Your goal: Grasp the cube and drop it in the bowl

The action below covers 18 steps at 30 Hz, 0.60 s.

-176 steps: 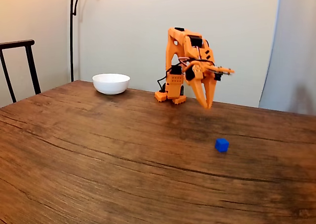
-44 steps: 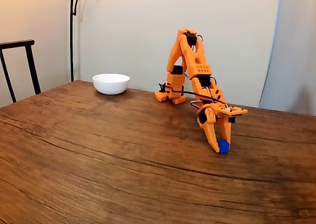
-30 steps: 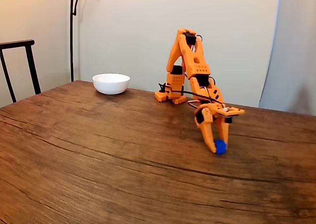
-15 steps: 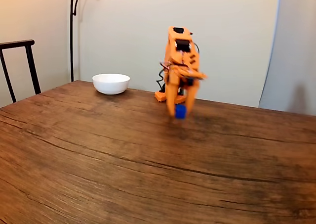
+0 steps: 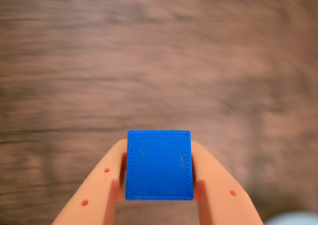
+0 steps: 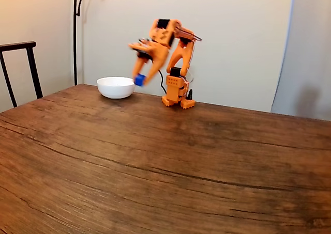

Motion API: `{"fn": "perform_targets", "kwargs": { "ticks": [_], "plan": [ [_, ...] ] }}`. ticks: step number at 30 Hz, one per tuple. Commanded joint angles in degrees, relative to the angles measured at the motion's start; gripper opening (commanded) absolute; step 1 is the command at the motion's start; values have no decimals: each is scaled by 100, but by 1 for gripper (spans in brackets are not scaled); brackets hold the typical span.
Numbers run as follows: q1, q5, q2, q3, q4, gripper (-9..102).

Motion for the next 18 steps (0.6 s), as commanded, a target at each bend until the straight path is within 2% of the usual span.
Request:
{"fn": "perform_targets", "kwargs": {
  "ticks": [1,9,18],
  "plan": [
    [782,308,527,-255,387,2],
    [2918,1178,976,-229,1028,3],
    [4825,2224,923,-158,1072,3]
  ]
}}
